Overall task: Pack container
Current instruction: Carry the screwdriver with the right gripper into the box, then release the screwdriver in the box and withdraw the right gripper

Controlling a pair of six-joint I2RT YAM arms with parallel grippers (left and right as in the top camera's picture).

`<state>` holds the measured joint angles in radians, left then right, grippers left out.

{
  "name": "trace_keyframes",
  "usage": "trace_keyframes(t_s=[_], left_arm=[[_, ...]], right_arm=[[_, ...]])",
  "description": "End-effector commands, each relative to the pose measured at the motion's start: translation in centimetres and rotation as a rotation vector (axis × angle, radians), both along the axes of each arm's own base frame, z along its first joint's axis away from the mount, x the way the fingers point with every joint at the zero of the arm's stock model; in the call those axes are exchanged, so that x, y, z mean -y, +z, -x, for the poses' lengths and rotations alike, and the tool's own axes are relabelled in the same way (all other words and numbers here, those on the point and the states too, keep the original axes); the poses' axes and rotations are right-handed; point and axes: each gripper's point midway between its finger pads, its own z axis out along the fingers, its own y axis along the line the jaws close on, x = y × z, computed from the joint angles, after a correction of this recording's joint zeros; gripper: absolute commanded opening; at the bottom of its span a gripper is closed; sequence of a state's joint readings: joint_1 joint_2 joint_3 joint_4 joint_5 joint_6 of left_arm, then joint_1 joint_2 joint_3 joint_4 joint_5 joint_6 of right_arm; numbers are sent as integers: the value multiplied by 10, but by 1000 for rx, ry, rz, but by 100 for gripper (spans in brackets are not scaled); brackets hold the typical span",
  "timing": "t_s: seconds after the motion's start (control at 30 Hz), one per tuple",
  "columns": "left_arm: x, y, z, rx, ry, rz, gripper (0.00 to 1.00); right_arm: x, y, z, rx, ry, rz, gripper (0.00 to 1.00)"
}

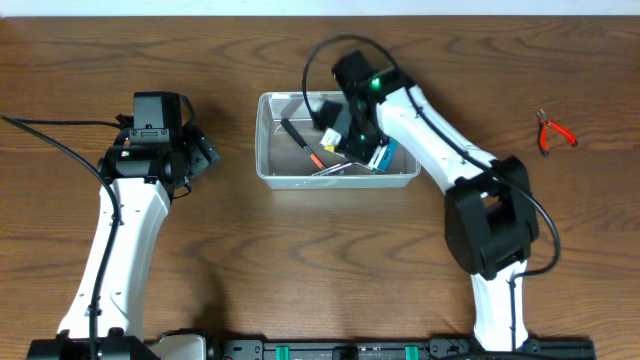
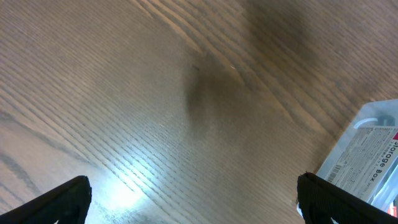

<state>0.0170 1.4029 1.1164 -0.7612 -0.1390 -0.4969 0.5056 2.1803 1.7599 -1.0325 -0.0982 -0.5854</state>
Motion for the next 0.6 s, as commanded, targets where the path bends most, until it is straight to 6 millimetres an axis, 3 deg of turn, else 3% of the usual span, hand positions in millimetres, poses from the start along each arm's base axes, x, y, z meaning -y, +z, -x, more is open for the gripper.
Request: trace_keyframes(t_s=[0.0, 0.13, 0.23, 0.4, 0.47, 0.57], left_arm=[[-5, 1, -1, -3, 7, -20, 98], [-5, 1, -1, -3, 7, -20, 98], [-5, 1, -1, -3, 7, -20, 98], [-5, 1, -1, -3, 7, -20, 98], [-5, 1, -1, -3, 7, -20, 98], [-5, 1, -1, -3, 7, -20, 98]], right_arm=[[1, -14, 7, -21, 8, 4, 27], [0, -12, 3, -7, -21, -2, 37], [-1, 10, -11, 52, -78, -1, 45], [3, 93, -44, 207, -219, -43, 59], [20, 135, -57, 282, -309, -42, 66], [57, 175, -67, 352, -440, -20, 69]])
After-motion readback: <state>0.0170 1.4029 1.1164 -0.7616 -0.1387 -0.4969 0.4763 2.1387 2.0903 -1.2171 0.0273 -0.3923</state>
